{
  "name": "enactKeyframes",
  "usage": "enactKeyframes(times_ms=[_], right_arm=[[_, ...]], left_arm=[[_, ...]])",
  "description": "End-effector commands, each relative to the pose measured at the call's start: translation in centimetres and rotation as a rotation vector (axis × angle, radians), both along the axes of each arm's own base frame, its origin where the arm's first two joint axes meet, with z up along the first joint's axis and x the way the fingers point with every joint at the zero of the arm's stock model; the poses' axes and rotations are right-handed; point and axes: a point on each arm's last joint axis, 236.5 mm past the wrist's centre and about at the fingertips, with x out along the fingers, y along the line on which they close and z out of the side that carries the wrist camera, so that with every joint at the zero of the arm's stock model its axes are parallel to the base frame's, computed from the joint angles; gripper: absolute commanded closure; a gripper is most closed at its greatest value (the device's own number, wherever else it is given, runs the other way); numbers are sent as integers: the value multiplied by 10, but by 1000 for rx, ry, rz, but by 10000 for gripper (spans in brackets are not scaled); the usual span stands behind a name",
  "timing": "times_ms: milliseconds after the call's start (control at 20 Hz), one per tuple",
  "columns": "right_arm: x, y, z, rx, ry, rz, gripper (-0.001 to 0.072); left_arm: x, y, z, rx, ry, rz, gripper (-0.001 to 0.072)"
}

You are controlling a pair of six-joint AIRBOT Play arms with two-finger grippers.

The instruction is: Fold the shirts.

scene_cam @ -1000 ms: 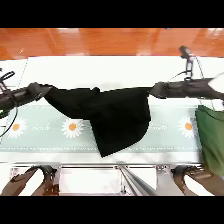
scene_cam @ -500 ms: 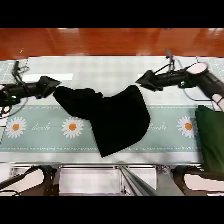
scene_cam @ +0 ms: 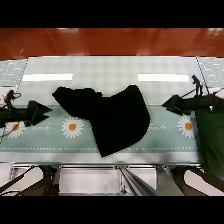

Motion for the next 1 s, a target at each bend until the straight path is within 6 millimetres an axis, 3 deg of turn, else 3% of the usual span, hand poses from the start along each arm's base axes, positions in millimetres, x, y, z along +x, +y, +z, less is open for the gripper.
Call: enactKeyframes(times_ms=[0, 300, 750, 800, 850, 900, 950], right_arm=[[-33, 3, -23, 2, 39, -7, 296], [-34, 6, -22, 17, 45, -5, 300], [-35, 6, -22, 20, 48, -3, 300], [-36, 6, -22, 20, 49, -1, 300], [-36, 6, -22, 17, 51, 1, 300], [-38, 5, -24, 7, 56, 8, 300], [-41, 4, -27, 3, 65, 8, 300]], left_arm=[[-11, -27, -19, -88, 38, 48, 202], [13, -68, -43, 10, 11, -22, 201], [46, -118, -60, -21, 40, -156, 207], [50, -120, -58, -24, 36, -168, 333], [53, -122, -55, -30, 30, -179, 616], [56, -123, -50, -30, 9, -198, 686], [59, -124, -45, -34, -6, -215, 686]])
